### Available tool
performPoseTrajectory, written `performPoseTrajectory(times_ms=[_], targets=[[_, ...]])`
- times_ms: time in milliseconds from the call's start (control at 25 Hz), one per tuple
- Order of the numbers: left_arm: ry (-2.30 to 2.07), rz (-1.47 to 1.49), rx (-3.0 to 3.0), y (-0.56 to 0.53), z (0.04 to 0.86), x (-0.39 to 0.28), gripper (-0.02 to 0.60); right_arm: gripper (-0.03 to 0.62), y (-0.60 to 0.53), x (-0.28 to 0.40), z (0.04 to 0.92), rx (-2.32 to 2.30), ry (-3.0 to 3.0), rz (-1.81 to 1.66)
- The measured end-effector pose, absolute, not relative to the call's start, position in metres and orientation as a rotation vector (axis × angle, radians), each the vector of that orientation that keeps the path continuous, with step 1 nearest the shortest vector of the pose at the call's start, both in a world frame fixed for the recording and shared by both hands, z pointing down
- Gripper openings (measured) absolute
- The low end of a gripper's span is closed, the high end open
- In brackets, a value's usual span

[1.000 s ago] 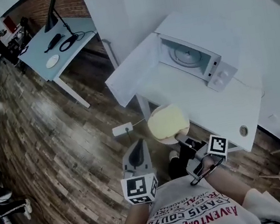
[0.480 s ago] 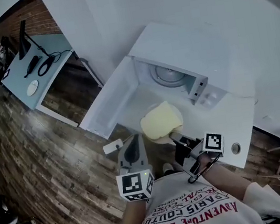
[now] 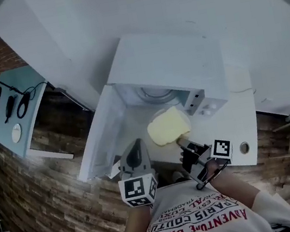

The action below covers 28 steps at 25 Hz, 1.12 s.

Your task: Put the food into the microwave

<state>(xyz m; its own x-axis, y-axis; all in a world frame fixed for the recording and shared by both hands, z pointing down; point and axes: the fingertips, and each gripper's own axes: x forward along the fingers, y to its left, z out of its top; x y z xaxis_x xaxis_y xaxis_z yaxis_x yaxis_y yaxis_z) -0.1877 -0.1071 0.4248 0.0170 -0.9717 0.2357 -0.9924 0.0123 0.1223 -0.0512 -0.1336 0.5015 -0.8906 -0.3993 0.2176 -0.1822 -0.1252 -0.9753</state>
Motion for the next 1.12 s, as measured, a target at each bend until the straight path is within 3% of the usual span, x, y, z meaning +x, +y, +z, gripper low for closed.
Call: performPoseTrajectory(times_ms=[560,1120], targets=[[-1.688,0.219,2.31,-0.21,0.44,-0.214,0.006,0.023,-0.196,-0.072,0.531,-0.95,1.646,-2.011],[-1.491,0.259,2.328,-0.233,0.476,-0.198,0.006,0.023,-0.255,-0.076,0.579,-1.199,1.599,-1.869]])
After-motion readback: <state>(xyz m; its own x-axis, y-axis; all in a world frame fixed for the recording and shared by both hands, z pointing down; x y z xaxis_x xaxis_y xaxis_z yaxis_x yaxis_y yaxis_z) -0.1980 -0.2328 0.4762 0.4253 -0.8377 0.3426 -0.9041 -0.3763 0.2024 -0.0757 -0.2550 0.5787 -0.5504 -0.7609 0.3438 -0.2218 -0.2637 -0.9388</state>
